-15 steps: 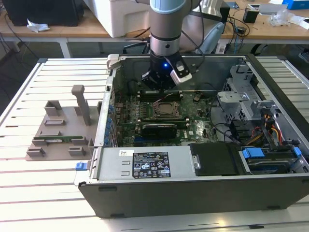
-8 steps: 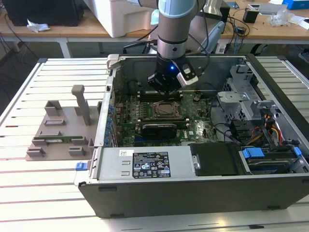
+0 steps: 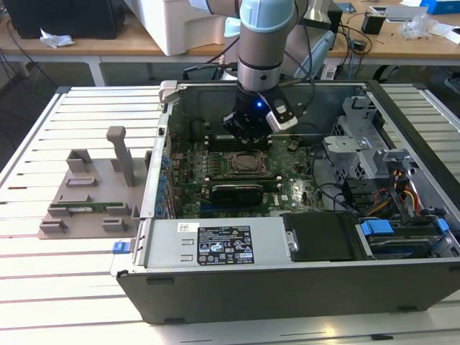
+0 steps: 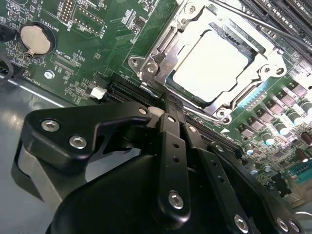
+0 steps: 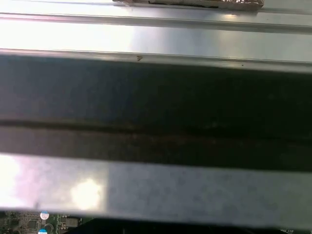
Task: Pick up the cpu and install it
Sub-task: 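Install the first cpu locking lever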
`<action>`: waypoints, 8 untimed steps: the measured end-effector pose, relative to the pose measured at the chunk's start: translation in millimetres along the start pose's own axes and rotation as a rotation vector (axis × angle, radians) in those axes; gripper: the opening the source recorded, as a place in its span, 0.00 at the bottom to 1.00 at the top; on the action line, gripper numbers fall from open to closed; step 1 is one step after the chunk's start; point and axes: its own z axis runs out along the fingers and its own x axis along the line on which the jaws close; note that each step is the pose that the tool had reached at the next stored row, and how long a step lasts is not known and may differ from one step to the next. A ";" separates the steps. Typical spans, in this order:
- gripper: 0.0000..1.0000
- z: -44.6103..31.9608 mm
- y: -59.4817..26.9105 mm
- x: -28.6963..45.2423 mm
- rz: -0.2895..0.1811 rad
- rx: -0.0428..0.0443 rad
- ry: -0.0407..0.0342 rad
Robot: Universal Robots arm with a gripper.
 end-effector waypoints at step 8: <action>0.11 -0.1 -4.3 -0.7 0.000 0.0001 -0.0001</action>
